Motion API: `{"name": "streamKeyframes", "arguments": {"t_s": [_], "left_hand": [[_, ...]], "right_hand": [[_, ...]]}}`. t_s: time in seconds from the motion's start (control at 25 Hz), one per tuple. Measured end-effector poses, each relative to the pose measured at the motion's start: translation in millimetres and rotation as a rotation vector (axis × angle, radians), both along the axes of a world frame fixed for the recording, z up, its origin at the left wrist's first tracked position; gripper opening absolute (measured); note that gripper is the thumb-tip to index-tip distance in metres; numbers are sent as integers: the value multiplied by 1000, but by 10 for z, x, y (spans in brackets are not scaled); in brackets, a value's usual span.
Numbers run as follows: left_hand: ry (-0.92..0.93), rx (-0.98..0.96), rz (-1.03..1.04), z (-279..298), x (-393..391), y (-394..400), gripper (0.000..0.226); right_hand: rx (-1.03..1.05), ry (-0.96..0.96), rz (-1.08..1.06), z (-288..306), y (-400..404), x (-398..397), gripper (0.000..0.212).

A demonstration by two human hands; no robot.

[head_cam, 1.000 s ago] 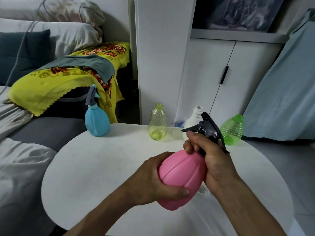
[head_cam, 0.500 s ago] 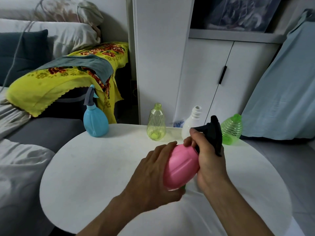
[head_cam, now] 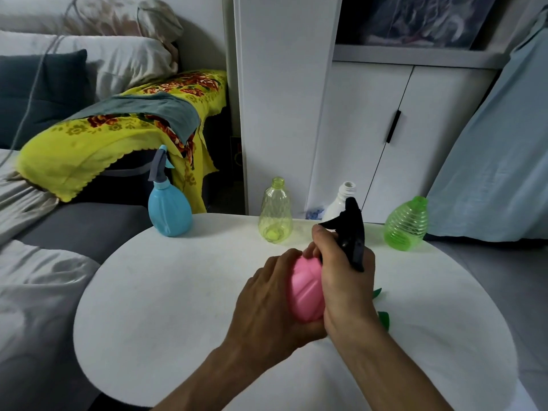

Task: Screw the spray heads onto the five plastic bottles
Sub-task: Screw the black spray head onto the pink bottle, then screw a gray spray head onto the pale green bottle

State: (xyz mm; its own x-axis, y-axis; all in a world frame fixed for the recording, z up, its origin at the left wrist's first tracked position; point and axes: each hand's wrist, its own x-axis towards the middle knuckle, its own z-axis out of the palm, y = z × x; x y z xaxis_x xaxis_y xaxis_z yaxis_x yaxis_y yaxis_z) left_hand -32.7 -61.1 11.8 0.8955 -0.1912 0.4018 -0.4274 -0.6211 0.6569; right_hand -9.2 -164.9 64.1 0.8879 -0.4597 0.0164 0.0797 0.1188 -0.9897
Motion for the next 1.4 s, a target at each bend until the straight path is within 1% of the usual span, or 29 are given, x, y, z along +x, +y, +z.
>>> {"name": "streamKeyframes", "arguments": {"t_s": [0.04,0.08,0.16,0.2,0.24,0.28,0.36,0.44,0.52,0.64,0.72,0.88,1.12,1.24,1.28,1.32,1.4], "left_hand": [[36,-32,-20,3,43,31,98],[76,-83,-34,18,112,84,93],[145,-257,12,48,306,270,89],[165,-355,61,70,431,390,90],[174,-434,109,91,554,508,91],[169,-481,149,102,679,622,90],[157,-515,197,95,919,840,89],[175,-489,225,53,1159,1025,94],[189,-417,271,-74,1408,1162,94],[192,-351,323,-320,1706,1249,92],[227,-355,326,-464,1846,1253,94],[249,-475,324,-566,1979,1249,98],[285,-478,301,-559,2004,1233,98],[304,-501,306,-535,1980,1212,97],[305,-499,312,-529,1966,1204,98],[306,-492,321,-525,1942,1195,101],[326,-479,353,-511,1874,1200,113]], "right_hand": [[-5,17,90,-9,-14,1,14],[-22,46,235,-2,-39,0,26],[-119,128,534,11,-103,-10,67],[-211,162,605,7,-128,-20,78],[-307,184,639,-12,-160,-35,79],[-371,193,634,-38,-189,-48,71],[-397,188,616,-88,-238,-58,46],[-428,188,644,-139,-269,-46,28],[-516,177,681,-160,-268,-48,19],[-674,156,698,-180,-225,-55,20],[-730,131,704,-169,-191,-32,20],[-761,72,732,-123,-161,-3,20],[-752,115,802,-120,-212,-29,9],[-785,59,687,-226,-227,-29,7],[-863,54,649,-290,-199,-27,10],[-1007,55,640,-362,-144,-37,16],[-1394,50,678,-544,5,-66,26]]}}
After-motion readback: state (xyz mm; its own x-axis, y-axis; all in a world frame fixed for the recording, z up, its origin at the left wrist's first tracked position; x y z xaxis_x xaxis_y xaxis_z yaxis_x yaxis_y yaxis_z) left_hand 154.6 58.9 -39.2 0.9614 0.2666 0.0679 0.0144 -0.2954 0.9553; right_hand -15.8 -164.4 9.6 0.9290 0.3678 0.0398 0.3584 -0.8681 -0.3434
